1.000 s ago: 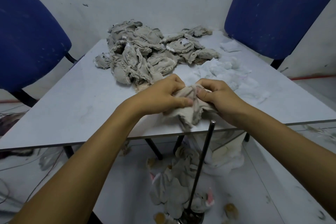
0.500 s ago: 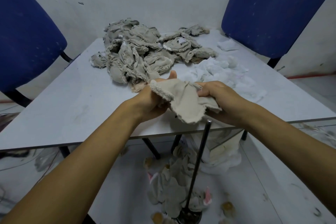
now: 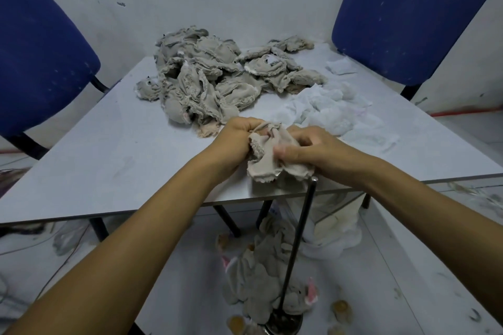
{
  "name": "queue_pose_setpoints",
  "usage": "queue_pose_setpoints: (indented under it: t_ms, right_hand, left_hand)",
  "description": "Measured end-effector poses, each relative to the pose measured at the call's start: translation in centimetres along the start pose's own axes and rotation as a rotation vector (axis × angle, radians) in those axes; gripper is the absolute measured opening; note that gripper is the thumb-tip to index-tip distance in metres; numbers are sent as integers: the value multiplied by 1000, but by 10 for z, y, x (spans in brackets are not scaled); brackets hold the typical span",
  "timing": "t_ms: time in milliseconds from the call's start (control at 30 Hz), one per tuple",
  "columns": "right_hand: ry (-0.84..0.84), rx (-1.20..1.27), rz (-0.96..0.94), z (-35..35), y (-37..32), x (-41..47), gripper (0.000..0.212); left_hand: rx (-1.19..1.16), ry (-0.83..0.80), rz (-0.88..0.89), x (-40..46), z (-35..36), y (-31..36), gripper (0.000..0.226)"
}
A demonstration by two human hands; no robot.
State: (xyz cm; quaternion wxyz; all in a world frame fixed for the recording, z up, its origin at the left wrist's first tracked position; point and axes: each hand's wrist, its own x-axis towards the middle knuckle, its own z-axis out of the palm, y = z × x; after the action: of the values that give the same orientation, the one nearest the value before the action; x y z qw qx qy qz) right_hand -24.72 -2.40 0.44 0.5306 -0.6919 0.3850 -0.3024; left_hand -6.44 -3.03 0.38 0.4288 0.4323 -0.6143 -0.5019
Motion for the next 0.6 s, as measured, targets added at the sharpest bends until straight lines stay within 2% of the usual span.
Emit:
queue_pose_setpoints:
  t_ms: [67,133,267,400,500,600]
  right_hand:
    - [26,-122,-25,-4,-4,-3,55]
    - [76,-194,-71,-14,-7,-6,39]
    - [146,-425,-206,-24,-12,-16,14]
    - [261,-637,-409,-12,-15,-31,17]
    - [352,-732,-636,-9,-28,-48,19]
    - [366,-829,-767,-11,-30,-65,17]
  left_hand:
    - [-4,-4,-4,-2,2,0,20]
    - [11,-94,6,-5,-1,1,19]
    - [412,-234,193,-19,-1,11,36]
    - [696,-89,503,-31,8,20,17]
    - [803,29,799,-40,10,33,19]
    - [935,118,1004,-53,16,36,19]
